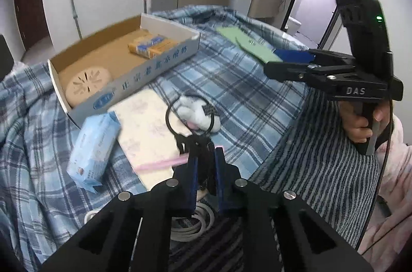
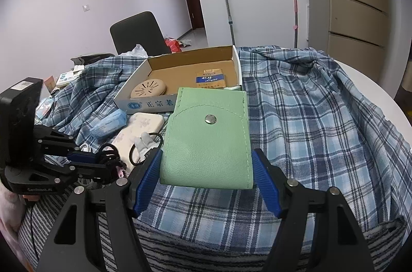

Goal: Organize soft objects
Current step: 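Carry pouch and hair ties into the white box and open both tools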

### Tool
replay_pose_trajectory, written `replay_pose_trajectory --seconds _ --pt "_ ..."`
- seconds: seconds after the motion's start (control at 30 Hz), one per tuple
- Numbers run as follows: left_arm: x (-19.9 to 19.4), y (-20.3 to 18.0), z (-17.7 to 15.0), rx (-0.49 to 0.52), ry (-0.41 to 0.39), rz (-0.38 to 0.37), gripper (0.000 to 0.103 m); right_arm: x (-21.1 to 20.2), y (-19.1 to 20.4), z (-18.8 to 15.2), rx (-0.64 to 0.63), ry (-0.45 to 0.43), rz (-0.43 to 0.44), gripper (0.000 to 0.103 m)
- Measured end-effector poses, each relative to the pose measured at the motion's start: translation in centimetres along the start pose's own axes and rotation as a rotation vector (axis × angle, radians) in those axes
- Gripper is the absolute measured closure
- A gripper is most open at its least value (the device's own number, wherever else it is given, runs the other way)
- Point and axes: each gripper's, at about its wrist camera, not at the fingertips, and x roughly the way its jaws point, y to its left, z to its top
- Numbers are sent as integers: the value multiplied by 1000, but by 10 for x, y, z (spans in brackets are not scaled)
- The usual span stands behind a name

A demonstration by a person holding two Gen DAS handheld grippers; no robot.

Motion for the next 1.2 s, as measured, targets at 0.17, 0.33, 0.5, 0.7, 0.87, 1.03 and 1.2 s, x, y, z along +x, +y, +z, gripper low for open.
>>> replay_pose_trajectory --seconds 0.17,0.33,0.5,0.7,0.87,1.03,1.2 --pt "-20 -13 -4 58 -131 114 91 -3 -2 0 -1 -18 0 34" --pt "-44 -26 -11 99 -278 262 91 -12 3 -1 -24 -67 -12 34" --pt "-68 -28 -19 76 -417 358 91 -25 5 -2 -34 -143 -31 34" --pt "-95 -54 -23 125 -535 521 91 -38 19 -3 -92 -218 -65 34" --pt "-119 -70 -9 102 -606 630 91 -62 34 7 -80 -269 -63 34" --pt "-147 -70 28 17 -676 664 91 -105 60 40 -142 -402 -68 34" --pt "-168 -52 78 -102 -768 724 91 -132 73 92 -141 -494 -24 34"
